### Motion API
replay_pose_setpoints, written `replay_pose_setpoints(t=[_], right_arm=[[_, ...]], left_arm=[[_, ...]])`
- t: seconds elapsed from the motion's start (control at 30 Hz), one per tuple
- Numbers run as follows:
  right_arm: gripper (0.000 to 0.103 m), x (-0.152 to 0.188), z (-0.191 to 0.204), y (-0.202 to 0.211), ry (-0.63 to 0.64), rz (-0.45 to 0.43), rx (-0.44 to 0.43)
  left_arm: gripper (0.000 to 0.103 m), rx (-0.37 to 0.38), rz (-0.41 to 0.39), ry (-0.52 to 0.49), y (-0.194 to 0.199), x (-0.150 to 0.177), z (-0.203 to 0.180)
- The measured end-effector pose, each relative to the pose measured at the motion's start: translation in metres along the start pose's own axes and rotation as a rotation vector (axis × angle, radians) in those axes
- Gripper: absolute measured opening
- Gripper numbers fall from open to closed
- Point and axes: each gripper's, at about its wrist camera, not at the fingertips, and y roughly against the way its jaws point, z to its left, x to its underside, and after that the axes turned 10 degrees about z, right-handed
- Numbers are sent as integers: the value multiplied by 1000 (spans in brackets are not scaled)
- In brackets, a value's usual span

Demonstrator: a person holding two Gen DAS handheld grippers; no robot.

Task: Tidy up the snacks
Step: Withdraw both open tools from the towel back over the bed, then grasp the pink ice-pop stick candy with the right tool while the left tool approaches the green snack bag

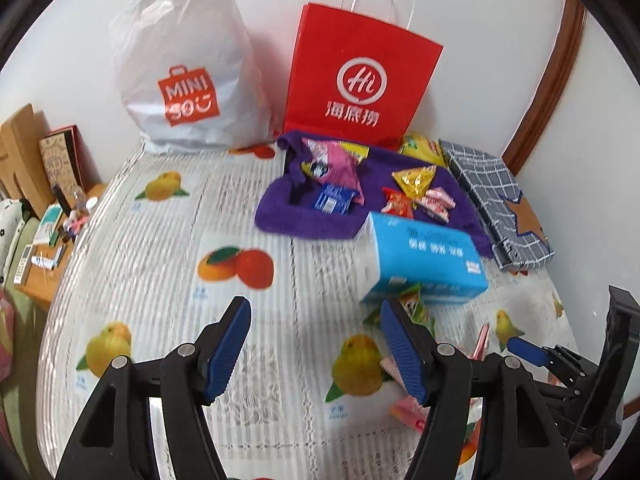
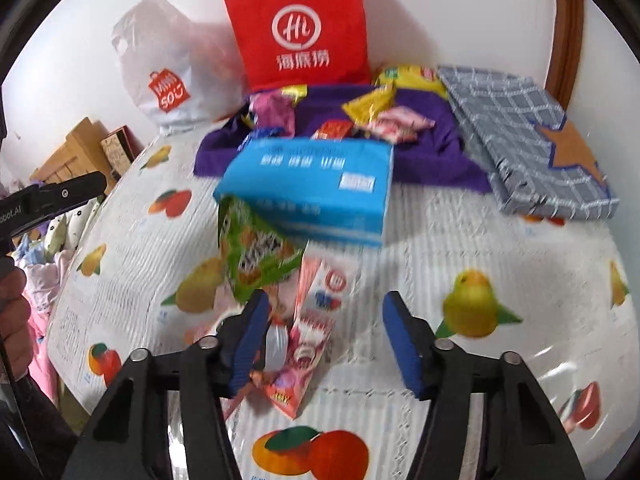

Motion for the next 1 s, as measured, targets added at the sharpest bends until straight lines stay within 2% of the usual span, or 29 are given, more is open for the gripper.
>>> replay_pose_setpoints(t=[0.13,0.27,0.33,0.37,0.4,0.5,0.7,0.83,0.97,1.0], right_arm=[[48,4,-2,-14,-20,12,6],[48,2,-6,-31,-27,61,-64],[43,2,-4,-39,-21,66,-50],[32,1,-4,-42,-17,70,-43],[28,1,-3,-44,-13,75,-50],[23,0,-5,-39,-14,44,-51],[21,-7,-24,-19,16,-14,28],[22,-19,-37,-30,39,24,81],[28,-25,-42,-42,32,52,93],[32,-24,-44,-40,32,45,93]], left_arm=[[65,9,24,2,-9,10,0],[65,12,43,0,-17,17,-2],[65,14,49,1,-20,19,-3],[65,16,52,-1,-22,20,-4],[65,16,54,-4,-22,21,-4],[65,13,55,-16,-25,23,-8],[65,15,64,-37,-32,27,-16],[65,22,76,-37,-37,30,-18],[65,17,83,-39,-40,33,-18],[65,19,83,-38,-40,34,-17]])
